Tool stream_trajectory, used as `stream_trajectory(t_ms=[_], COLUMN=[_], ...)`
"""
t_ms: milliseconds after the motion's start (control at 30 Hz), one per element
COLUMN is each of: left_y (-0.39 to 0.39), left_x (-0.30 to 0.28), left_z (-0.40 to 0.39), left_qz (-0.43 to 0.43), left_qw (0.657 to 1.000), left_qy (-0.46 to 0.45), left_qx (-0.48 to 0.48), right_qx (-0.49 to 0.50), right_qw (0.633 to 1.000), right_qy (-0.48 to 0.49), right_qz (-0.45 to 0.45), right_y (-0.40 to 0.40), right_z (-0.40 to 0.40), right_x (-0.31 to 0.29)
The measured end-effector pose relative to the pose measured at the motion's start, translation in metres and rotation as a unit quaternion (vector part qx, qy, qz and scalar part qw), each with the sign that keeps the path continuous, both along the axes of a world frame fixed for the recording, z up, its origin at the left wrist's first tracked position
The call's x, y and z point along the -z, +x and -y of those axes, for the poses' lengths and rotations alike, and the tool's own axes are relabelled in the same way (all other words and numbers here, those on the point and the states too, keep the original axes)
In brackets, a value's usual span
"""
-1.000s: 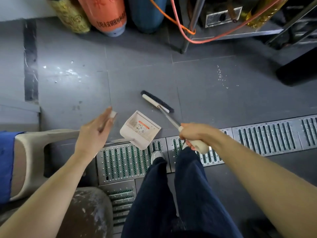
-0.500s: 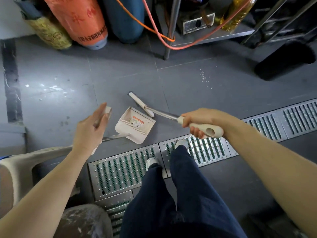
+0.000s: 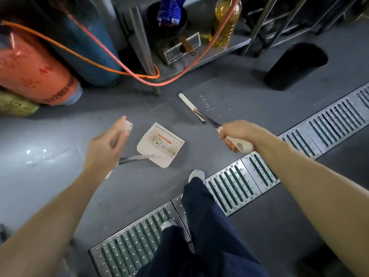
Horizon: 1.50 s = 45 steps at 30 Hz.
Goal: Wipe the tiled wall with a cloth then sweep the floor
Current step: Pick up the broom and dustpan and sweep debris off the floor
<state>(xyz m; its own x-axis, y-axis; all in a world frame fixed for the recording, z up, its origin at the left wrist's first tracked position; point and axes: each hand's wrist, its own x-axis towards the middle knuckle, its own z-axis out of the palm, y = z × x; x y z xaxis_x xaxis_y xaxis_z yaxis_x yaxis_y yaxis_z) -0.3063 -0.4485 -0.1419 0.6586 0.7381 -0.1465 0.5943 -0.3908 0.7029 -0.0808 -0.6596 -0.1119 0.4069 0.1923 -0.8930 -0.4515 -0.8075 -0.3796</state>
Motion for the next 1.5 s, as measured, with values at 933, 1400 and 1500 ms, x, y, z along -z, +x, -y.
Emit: stream_trajectory(t_ms=[933,1400,1500], left_y=[0.272,0.302,0.309], left_x=[0.023,0.025,0.027], left_z=[-0.032,-0.101,-0.115], left_qz=[-0.022,-0.004,0.002], left_qw=[0.994,0.962,0.949], left_qy=[-0.051,-0.008,0.043], left_qx=[0.099,0.274,0.312], right_qx=[-0.202,0.099,0.103], right_qw=[0.975,0.991,0.989], right_qy=[-0.092,-0.086,-0.105], right_qz=[-0.018,0.028,0.020], right_y=[0.171,0.202,0.196], right_z=[0.001,-0.016,-0.022], right_x=[0.023,0.006,0.026])
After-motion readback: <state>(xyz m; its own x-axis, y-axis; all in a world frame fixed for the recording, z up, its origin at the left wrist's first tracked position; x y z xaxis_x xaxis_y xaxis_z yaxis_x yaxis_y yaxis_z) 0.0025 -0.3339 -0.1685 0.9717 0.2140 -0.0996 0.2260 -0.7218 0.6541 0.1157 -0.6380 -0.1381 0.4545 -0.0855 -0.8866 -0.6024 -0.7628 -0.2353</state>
